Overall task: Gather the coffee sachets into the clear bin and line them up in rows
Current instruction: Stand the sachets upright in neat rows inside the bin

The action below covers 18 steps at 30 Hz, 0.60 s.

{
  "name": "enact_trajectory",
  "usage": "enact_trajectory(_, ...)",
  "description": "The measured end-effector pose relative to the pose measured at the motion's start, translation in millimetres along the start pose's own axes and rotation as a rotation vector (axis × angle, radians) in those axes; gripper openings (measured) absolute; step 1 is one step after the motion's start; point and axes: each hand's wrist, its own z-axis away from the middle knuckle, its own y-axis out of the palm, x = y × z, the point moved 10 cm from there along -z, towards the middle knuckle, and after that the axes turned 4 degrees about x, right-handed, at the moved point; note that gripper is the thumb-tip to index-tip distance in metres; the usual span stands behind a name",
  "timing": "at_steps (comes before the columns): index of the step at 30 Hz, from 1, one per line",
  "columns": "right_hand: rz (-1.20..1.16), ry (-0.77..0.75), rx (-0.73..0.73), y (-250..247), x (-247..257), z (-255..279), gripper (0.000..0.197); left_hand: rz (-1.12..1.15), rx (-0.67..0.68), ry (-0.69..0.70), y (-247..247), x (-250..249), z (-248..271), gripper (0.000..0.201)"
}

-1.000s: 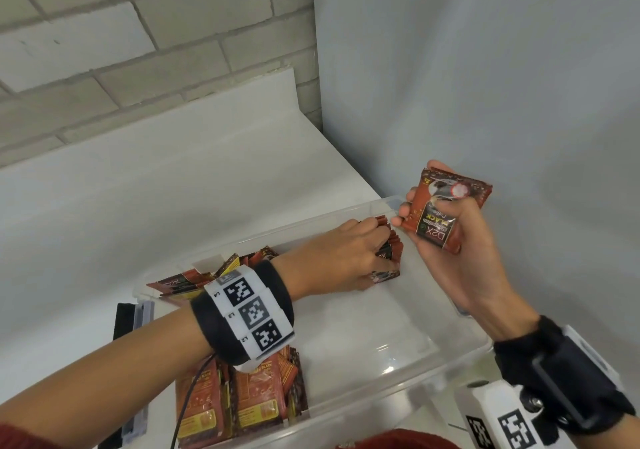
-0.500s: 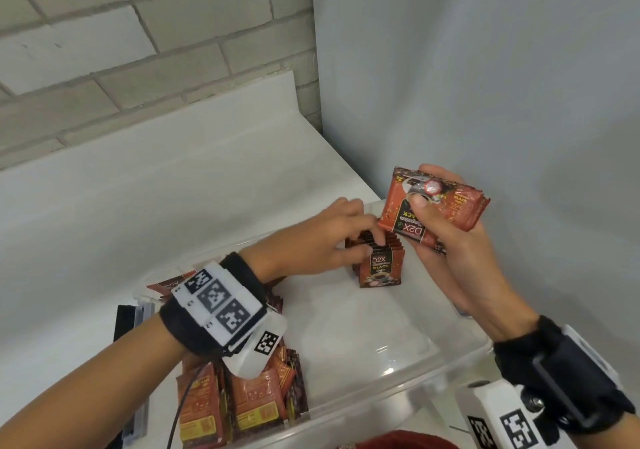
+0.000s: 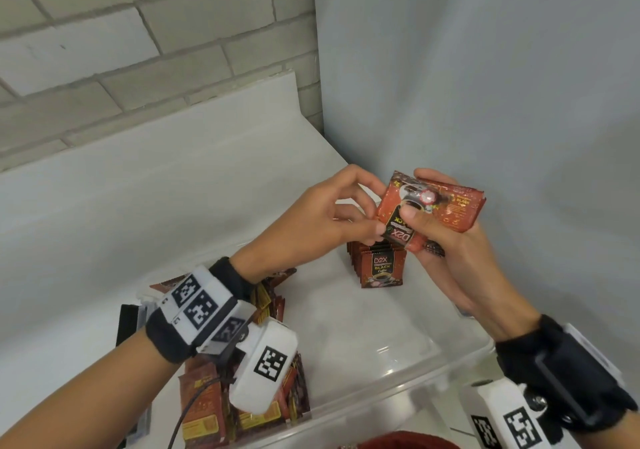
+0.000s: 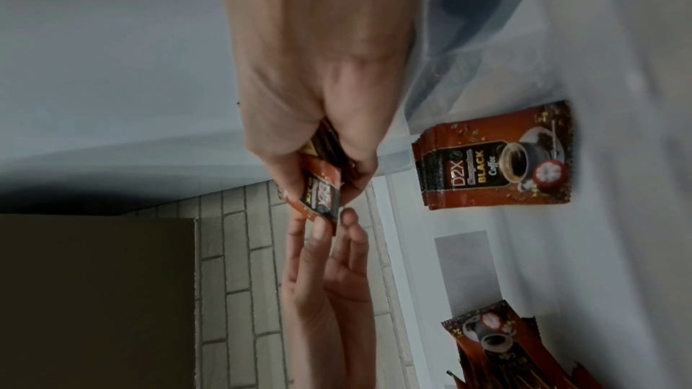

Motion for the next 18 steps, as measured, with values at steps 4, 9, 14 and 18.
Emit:
enact_trajectory(4, 0.039, 0.030, 0.034, 3, -4, 1, 0.058, -0.022, -0.020, 0.038, -9, -9, 2, 0.025)
enact_trajectory(9, 0.054, 0.081, 0.055, 3, -9, 3, 0.041, -0.179, -0.035, 0.072, -16, -22, 2, 0.031)
enact_trajectory(14, 0.044, 0.067, 0.016, -2, -8, 1, 0.048, -0.102, -0.087, -0.004, -20, -11, 1, 0.046)
enact_trajectory(18, 0.038, 0.046, 0.016, 0, -7, 1, 0.054, -0.109, 0.027, 0.004, -9, -6, 2, 0.044)
